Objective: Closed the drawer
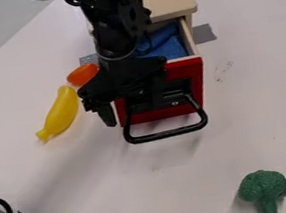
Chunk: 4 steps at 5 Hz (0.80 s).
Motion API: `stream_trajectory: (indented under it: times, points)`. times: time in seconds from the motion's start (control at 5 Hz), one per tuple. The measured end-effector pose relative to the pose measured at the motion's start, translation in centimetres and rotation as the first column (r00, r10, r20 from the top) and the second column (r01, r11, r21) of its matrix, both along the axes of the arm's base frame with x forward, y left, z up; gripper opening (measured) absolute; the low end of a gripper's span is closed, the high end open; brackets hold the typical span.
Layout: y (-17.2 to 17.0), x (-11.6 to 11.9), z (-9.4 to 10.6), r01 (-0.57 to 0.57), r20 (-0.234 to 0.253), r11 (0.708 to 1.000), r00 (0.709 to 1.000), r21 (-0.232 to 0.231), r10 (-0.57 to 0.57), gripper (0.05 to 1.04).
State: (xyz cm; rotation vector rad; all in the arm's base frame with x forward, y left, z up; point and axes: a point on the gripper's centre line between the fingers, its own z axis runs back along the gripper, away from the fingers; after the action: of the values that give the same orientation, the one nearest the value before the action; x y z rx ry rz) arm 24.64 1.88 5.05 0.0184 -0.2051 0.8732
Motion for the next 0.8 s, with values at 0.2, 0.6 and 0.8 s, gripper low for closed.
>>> stream_trajectory:
  times: [0.2,0.6,0.8]
  points:
    - [0.0,0.5,0.1,-0.007,0.0,1.0,1.0,-0.003,0.007,1.0]
    - [0.6,2.5,0.5,-0.037,0.022,0.999,0.999,-0.011,0.037,1.0]
    - [1.2,3.5,0.7,-0.055,0.033,0.998,0.998,-0.006,0.055,1.0]
